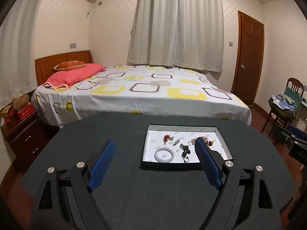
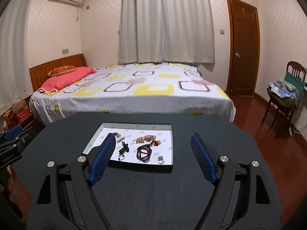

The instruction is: Organize jewelry

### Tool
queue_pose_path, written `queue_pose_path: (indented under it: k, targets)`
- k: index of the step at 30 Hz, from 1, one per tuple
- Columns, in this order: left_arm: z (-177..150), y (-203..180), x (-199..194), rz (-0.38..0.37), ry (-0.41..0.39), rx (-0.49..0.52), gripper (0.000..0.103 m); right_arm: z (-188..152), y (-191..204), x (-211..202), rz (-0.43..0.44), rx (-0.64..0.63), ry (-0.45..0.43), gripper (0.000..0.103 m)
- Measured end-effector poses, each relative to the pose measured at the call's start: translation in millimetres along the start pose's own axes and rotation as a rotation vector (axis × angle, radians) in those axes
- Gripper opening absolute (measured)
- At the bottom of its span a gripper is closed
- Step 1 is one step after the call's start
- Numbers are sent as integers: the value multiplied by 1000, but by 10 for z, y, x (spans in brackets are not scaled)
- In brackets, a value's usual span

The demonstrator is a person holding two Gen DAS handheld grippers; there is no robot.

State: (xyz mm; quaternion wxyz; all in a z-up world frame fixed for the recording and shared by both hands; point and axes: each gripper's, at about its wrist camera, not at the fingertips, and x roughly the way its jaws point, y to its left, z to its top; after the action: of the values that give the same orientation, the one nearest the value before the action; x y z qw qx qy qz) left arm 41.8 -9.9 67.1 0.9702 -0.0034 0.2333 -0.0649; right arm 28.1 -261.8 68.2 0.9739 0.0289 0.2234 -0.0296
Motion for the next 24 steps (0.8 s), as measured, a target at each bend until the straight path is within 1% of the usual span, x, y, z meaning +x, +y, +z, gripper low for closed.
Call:
queue_pose_path:
  k: [4, 7, 12, 24]
  targets:
    - [76, 12, -179, -15, -39, -16, 82, 62, 21, -213, 1, -6, -41, 79]
    - [106, -14, -271, -10, -67, -7, 83, 89, 53, -307, -3, -15, -63, 79]
    - [107, -63, -300, -22, -74, 1, 83, 106, 74, -374, -1, -18, -76, 79]
    - [76, -57, -311, -15, -85, -4, 83, 110, 109, -403, 3, -18, -80, 79]
